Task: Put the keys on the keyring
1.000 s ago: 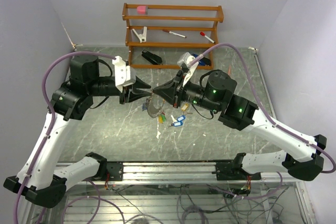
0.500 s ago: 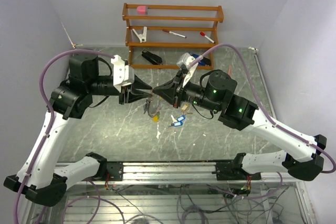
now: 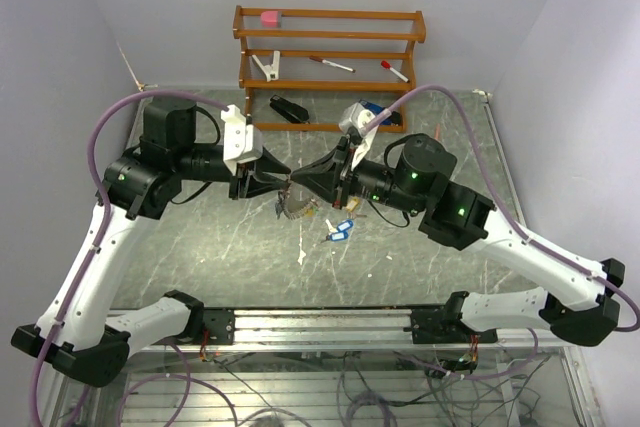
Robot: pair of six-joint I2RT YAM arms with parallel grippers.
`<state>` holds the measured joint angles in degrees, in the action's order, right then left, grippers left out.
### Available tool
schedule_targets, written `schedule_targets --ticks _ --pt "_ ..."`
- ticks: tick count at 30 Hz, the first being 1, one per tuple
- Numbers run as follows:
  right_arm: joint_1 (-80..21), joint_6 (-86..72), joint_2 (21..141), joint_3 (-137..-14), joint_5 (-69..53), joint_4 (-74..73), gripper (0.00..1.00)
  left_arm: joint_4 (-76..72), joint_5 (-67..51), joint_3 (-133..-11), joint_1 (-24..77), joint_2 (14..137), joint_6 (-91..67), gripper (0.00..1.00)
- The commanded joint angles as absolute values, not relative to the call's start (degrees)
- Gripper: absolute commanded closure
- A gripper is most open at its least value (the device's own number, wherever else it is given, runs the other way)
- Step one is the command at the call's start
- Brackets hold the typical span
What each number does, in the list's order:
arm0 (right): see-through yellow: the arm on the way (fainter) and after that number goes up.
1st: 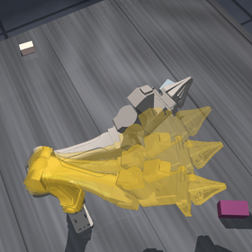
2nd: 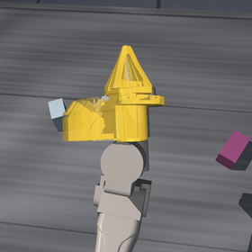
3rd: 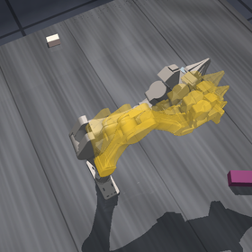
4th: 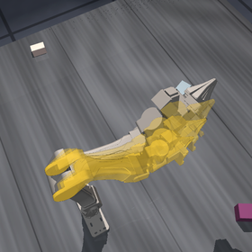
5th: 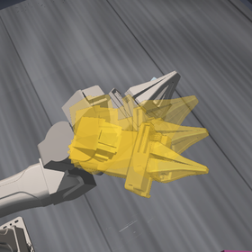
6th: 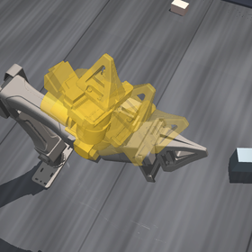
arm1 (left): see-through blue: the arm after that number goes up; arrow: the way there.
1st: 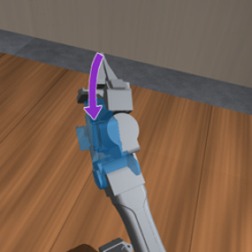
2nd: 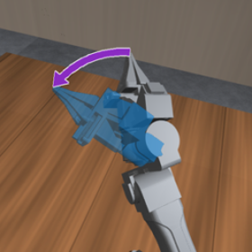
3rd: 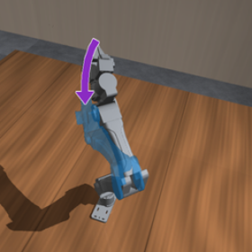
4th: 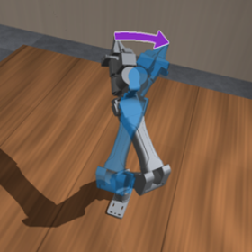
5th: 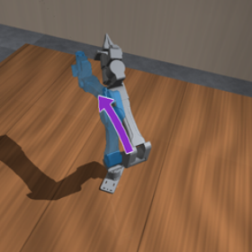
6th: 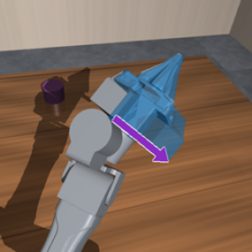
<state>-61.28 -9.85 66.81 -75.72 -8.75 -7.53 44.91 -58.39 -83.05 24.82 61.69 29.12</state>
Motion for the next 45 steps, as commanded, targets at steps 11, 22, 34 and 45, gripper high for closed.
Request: schedule_targets --ticks 11,22,34,45 --pt "-61.04 -9.24 64.60 -75.65 -8.76 -2.79 1.00 39.70 -59.89 -82.45 25.14 58.81 28.18 0.73" --pt "-61.08 -10.51 64.99 -75.82 -9.67 -1.90 1.00 42.18 -57.47 -81.66 25.14 58.44 32.99 0.84" --pt "-61.08 -11.75 65.52 -75.68 -9.86 -0.89 1.00 42.07 -57.40 -82.06 25.14 58.20 33.57 0.84" --pt "-61.08 -12.83 66.36 -76.38 -8.63 -1.02 1.00 42.10 -57.14 -81.88 25.14 57.81 35.01 0.86"
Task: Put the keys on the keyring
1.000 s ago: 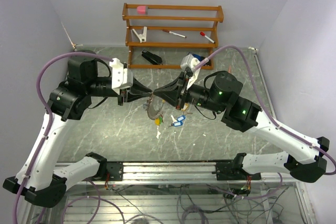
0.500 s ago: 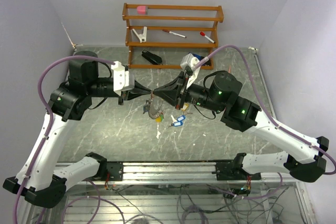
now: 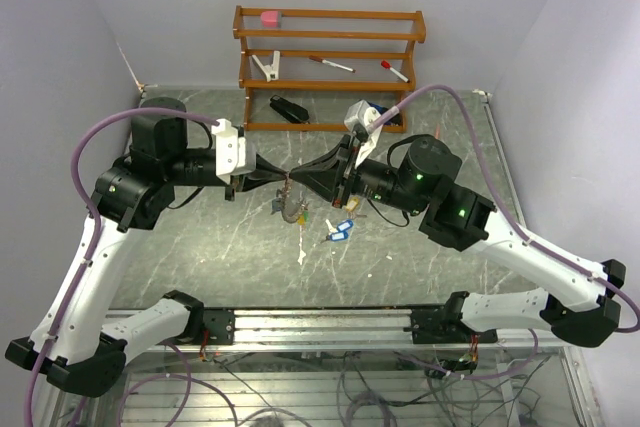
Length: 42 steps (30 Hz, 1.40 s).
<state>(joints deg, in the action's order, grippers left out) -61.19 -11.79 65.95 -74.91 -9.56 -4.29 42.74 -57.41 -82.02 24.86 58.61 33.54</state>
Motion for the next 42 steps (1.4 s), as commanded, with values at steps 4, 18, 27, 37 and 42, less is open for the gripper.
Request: schedule_targets --ticks 4,18,27,37,42 --pt "-61.13 -13.73 66.45 -75.80 -8.41 -0.33 1.00 38.95 -54.56 -80.95 25.14 56.54 34.29 0.88" --pt "-61.08 -14.55 66.77 -75.59 -4.38 -0.94 1.00 37.06 -53.93 -78.55 25.14 54.71 35.47 0.90" --pt "-61.08 -14.75 67.14 -75.83 -3.60 -1.19 1.00 36.52 -54.72 -77.37 25.14 54.56 36.30 0.91" --pt "-61.00 -15.06 67.70 -76.20 -4.13 -1.08 1.00 34.22 -50.32 -76.32 25.14 53.44 35.83 0.63" --pt "-61.01 -15.29 67.94 -76.27 -4.86 -0.88 1.00 34.38 -50.26 -76.55 25.14 53.41 35.68 0.49"
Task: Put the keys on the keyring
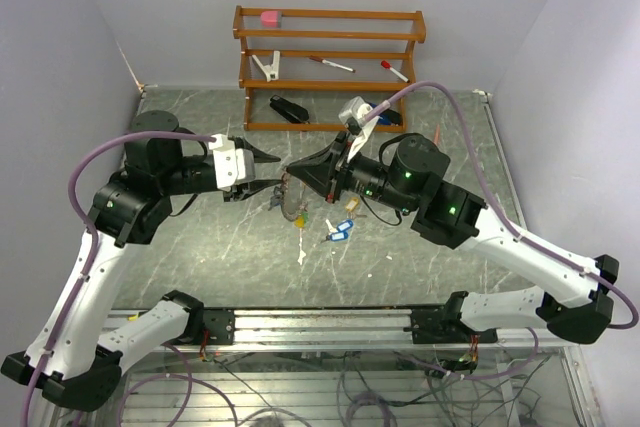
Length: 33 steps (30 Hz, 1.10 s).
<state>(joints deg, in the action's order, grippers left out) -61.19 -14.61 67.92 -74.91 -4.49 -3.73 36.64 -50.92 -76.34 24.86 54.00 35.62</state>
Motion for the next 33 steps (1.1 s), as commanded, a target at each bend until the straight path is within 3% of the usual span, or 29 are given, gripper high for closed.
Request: schedule_targets --ticks 1,6,11,17,23,33 --pt "-61.00 -15.34 68.08 -76.29 -4.98 -0.88 1.00 33.99 -50.38 -76.55 25.14 53.49 35.38 0.47" --pt "-61.02 -15.80 68.16 -76.20 -5.46 -0.38 1.00 32.53 -52.22 -76.40 25.14 54.23 34.08 0.48" --pt "-61.00 -15.90 68.05 -76.20 -5.48 -0.23 1.00 31.88 -52.65 -75.94 25.14 54.51 34.04 0.68" --pt "-61.02 -15.99 68.14 -76.37 -5.48 -0.02 1.00 33.31 -53.39 -76.01 25.13 54.34 34.89 0.73" --pt "-61.02 -16.86 67.78 -76.22 -3.82 0.38 1.00 33.40 -53.42 -76.18 25.14 54.23 35.15 0.90" --pt "-61.00 -22.64 67.55 -73.29 3.93 3.40 1.00 31.71 -52.46 -75.77 25.14 53.65 34.83 0.93"
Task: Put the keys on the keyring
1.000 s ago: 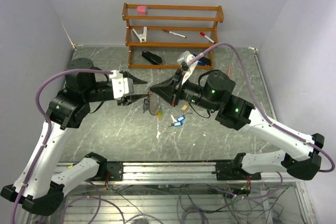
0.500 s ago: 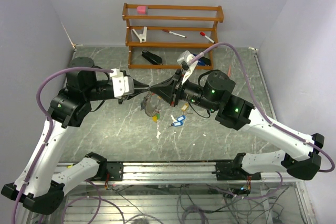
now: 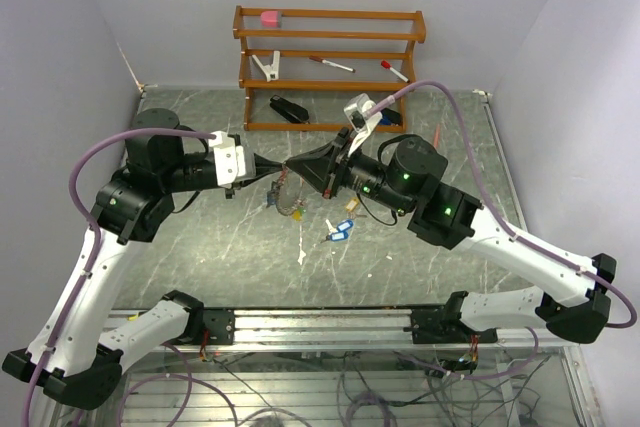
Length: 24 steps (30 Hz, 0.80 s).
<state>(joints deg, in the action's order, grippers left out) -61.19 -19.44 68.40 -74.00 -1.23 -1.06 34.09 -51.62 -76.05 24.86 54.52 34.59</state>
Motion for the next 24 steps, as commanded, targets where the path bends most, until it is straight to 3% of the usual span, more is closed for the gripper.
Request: schedule_targets --ticks 1,24 --pt "-61.00 -22.87 67.59 -73.49 4.25 3.24 1.00 31.65 -52.35 -75.64 25.14 53.62 34.85 0.92" --pt "-61.00 -24.30 69.03 -73.03 4.79 5.67 1.00 37.43 -57.87 -76.38 25.22 53.86 40.40 0.89"
